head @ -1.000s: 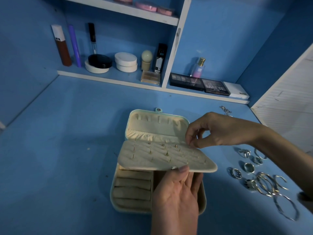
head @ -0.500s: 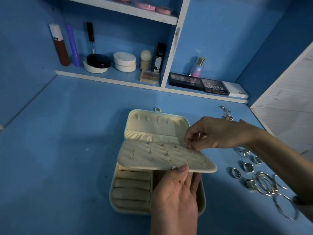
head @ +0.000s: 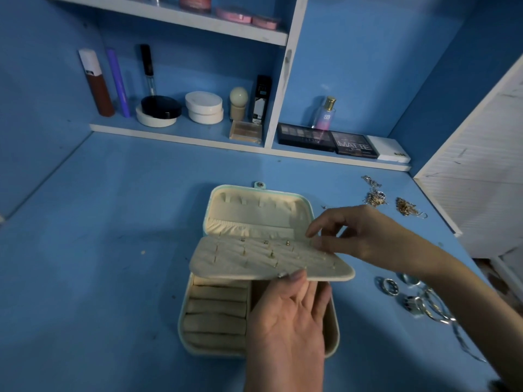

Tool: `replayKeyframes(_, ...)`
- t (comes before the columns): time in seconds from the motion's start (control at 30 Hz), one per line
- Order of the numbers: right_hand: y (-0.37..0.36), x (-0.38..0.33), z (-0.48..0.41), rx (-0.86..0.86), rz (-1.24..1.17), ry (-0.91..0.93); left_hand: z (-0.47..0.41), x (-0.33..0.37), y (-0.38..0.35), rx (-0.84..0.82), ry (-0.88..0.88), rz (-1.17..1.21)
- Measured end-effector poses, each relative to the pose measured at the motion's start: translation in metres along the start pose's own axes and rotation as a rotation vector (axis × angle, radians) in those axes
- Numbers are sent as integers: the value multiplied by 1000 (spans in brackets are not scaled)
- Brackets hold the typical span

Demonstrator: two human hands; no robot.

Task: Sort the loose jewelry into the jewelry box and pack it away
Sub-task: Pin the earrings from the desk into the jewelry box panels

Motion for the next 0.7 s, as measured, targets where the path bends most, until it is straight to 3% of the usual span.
replayKeyframes(0.1,7,0,20,111,-27,90,1,0,-2,-23,4,6)
replayKeyframes(0.33,7,-7,44,129,1,239,0,-2,-3,-8,47,-19)
replayKeyframes(0.7,28,4,13,321,-287,143,-17,8,-7,39,58,5)
Point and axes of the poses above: each hand's wrist, its own z-axis away from the middle knuckle, its own y-axis out of the back of the hand, x = y × z, the point moved 10 cm from there along -z, towards the middle knuckle, and after that the axes turned 13 degrees about -y, right-handed, at the moved point
